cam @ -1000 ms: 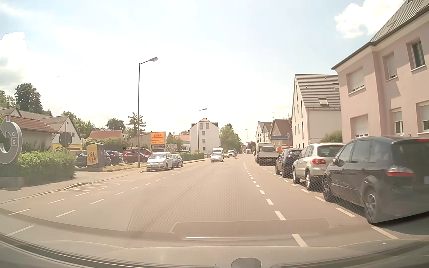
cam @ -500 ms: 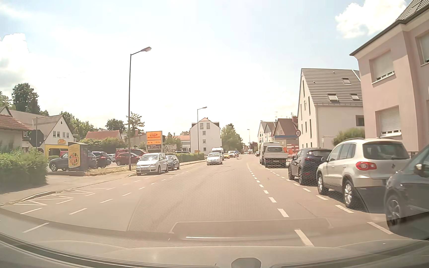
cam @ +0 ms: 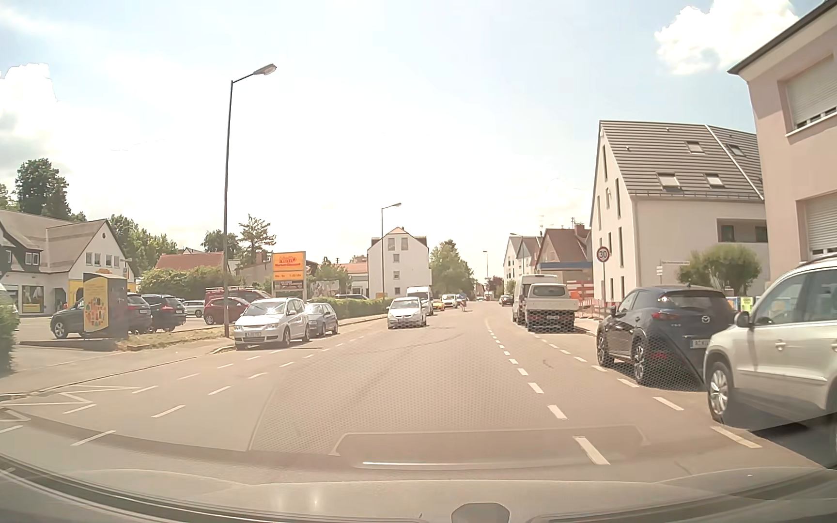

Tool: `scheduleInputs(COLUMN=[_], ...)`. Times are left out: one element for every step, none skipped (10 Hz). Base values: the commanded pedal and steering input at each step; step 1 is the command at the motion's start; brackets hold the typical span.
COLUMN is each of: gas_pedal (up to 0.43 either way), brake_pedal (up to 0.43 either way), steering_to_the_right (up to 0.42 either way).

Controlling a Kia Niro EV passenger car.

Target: Follow the waypoints while adhering to traffic rules and regulations

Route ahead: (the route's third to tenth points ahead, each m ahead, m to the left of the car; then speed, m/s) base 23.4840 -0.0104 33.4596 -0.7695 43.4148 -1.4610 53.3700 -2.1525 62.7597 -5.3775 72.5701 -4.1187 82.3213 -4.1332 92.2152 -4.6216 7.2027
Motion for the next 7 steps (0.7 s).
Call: scheduleInputs(gas_pedal=[0.118, 0.118, 0.118, 0.118, 0.118, 0.118, 0.118], brake_pedal=[0.000, 0.000, 0.000, 0.000, 0.000, 0.000, 0.000], steering_to_the_right=[0.010, 0.009, 0.009, 0.011, 0.011, 0.011, 0.010])
